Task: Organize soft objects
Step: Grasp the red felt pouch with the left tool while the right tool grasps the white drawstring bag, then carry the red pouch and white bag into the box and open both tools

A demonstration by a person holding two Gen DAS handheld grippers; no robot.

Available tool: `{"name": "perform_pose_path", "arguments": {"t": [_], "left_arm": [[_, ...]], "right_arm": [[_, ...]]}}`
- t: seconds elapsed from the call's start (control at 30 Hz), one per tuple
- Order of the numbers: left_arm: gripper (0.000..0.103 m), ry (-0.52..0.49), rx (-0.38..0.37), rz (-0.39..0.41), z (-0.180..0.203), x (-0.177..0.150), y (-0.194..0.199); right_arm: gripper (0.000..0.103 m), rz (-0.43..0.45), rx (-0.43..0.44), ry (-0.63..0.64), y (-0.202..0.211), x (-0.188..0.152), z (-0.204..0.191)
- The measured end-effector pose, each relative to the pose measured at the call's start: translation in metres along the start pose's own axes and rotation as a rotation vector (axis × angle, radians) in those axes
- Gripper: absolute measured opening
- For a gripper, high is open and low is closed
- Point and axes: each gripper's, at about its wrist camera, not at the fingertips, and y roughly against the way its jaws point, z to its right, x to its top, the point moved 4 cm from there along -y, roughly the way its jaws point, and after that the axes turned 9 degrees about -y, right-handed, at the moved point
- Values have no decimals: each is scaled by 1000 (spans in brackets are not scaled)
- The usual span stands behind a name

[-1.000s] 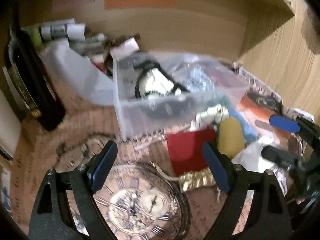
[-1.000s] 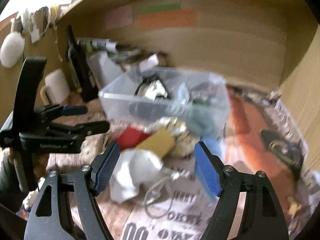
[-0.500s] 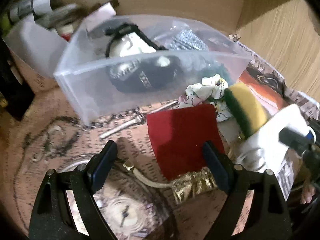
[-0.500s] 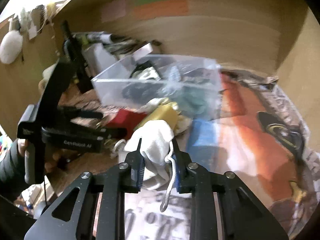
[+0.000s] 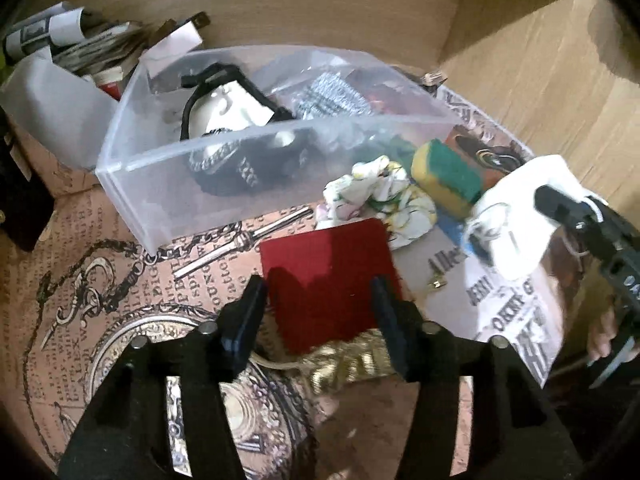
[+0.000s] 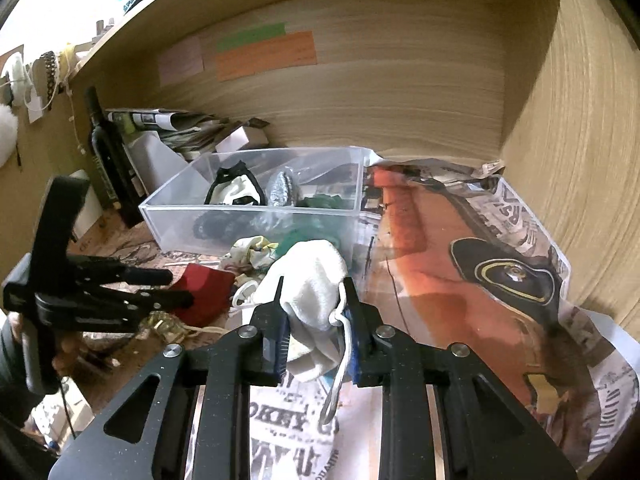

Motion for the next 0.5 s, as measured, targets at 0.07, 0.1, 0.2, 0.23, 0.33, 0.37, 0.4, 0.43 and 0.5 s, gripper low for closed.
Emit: {"name": "perform_pose_path", "arguments": {"t": [0.07,0.1,0.2,0.23,0.33,0.37,0.4,0.43,0.5], "left_arm": [[76,6,8,7,1,1,2],[83,7,5,6,2,0,1],[87,-1,-4,-28,6,-6,-8],[87,-4,-2,-49,7,-10,-14],[87,-29,43,-28,12,-14,-21],[85,-39,54,-22,14,-15,-20],[79,-42,49,-15,16,-16,-19],[70,-45,43,-6,17,-16,-17],[60,-47,39,3,18,-17,-14]], "right_arm": [[21,1,1,-1,0,0,0],[21,3,3,-2,1,0,0],[21,13,6,-4,4,2,0],[21,18,6,-5,4,3,-1],[21,34,8,-10,8,5,-1],[21,38,9,-11,8,5,-1],[21,41,10,-13,9,6,-2],[21,43,12,-14,9,7,-3],[21,48,16,-12,8,9,-4]]}}
